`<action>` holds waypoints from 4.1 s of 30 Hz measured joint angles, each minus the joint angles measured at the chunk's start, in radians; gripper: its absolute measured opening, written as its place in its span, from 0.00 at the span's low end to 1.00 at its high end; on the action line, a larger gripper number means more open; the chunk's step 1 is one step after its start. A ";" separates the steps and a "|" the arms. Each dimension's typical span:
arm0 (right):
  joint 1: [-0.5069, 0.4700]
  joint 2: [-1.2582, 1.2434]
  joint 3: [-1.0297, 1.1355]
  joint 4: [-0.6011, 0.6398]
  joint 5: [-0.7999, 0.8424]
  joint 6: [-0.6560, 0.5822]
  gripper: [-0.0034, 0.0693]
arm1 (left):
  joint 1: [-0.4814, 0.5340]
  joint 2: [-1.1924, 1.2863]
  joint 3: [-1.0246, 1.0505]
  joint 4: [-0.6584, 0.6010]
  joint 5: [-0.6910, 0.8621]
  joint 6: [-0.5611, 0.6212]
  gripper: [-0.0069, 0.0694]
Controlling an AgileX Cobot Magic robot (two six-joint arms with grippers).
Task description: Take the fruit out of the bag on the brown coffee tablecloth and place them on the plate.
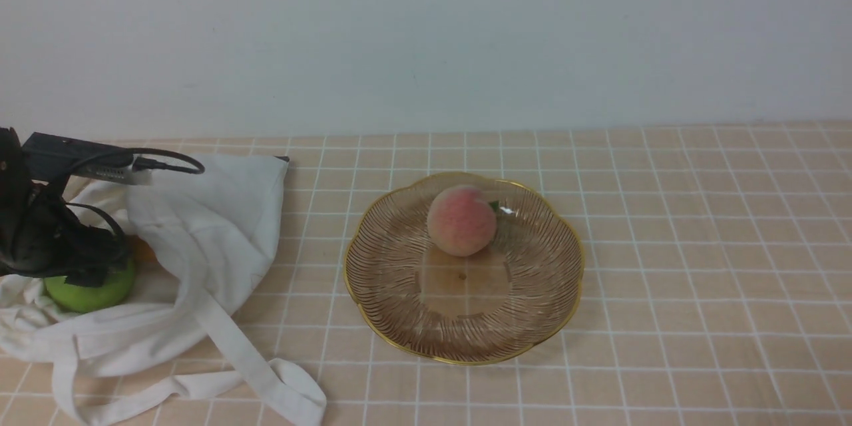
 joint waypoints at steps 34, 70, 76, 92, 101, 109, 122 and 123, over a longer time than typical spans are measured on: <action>0.000 0.000 0.000 -0.001 0.000 0.000 0.03 | -0.108 -0.106 0.009 0.007 0.082 -0.009 0.95; 0.000 0.000 0.000 -0.001 0.000 0.000 0.03 | -0.129 -0.282 0.011 0.057 0.300 -0.171 0.89; 0.000 0.000 0.000 -0.001 0.000 0.000 0.03 | -0.231 -0.473 0.011 -0.190 0.377 -0.033 0.89; 0.000 0.000 0.000 -0.001 0.000 0.000 0.03 | -0.719 -0.083 0.011 -0.554 -0.239 0.223 0.89; 0.000 0.000 0.000 -0.001 0.000 0.000 0.03 | -0.725 0.027 0.011 -0.554 -0.265 0.223 0.99; 0.000 0.000 0.000 -0.001 0.000 0.000 0.03 | -0.723 -0.094 0.011 -0.503 -0.204 0.223 0.97; 0.000 0.000 0.000 -0.001 0.000 0.000 0.03 | -0.659 -0.743 0.011 -0.383 0.023 0.035 0.12; 0.000 0.000 0.000 -0.001 0.000 0.000 0.03 | -0.659 -0.790 0.011 -0.373 0.040 0.024 0.10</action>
